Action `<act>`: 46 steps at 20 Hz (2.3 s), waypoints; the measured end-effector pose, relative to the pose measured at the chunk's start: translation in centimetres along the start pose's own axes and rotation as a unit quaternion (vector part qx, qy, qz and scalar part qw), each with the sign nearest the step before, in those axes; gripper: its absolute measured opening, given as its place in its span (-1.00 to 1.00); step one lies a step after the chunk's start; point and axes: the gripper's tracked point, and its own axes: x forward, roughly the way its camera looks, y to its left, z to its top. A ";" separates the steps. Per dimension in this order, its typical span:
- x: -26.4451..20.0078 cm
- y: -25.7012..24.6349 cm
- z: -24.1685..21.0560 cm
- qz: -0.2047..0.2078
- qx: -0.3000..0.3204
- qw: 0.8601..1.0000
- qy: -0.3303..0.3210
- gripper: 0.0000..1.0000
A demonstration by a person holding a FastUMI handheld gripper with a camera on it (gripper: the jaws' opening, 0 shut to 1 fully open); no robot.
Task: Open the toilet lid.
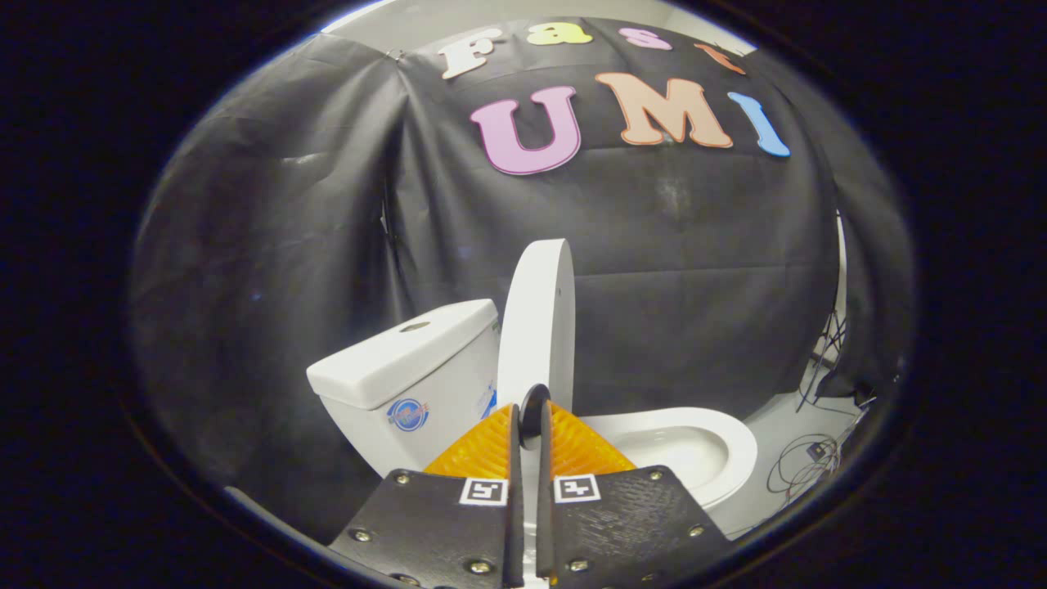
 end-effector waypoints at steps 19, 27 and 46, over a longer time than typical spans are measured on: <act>0.7 5.7 -1.2 0.073 -0.039 0.996 -0.021 -0.87; 0.9 6.7 -1.7 0.089 -0.020 0.996 -0.017 -0.87; -2.3 7.4 -7.6 0.128 -0.068 0.988 0.046 -0.88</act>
